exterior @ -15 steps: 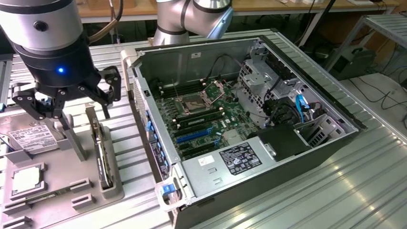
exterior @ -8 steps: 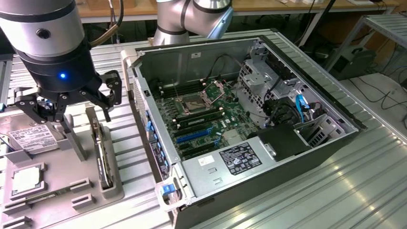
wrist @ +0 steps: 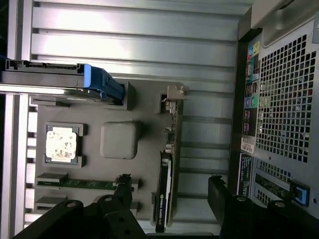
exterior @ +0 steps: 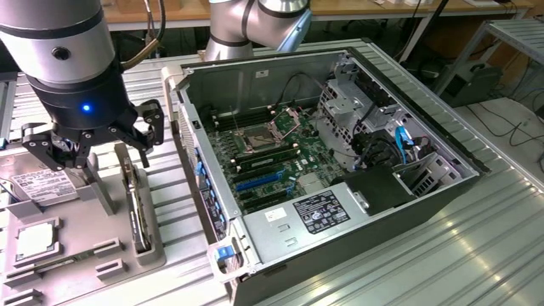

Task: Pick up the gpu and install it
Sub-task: 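Pick up the gpu and move the gpu toward the slot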

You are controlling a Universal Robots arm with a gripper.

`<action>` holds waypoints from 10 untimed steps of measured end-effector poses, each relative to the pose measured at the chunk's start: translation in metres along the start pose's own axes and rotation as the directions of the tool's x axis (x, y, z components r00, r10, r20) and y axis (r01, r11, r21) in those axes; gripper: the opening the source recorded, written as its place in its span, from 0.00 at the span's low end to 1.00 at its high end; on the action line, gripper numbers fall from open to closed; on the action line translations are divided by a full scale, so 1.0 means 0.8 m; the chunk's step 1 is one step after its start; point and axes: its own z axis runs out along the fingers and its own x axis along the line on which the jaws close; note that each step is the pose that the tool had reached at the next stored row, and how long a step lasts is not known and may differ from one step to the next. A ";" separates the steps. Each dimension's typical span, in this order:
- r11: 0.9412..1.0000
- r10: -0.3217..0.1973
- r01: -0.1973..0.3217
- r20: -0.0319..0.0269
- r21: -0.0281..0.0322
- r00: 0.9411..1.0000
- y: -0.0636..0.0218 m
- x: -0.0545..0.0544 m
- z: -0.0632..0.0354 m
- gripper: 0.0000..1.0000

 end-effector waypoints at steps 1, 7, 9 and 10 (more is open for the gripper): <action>1.000 0.000 0.000 0.000 0.001 1.000 0.000 0.000 0.002 0.72; 1.000 0.000 0.000 0.000 0.001 1.000 0.000 0.000 0.011 0.72; 1.000 0.000 0.000 0.000 0.001 1.000 -0.001 0.000 0.014 0.72; 1.000 0.000 0.000 0.000 0.001 1.000 -0.001 0.000 0.016 0.72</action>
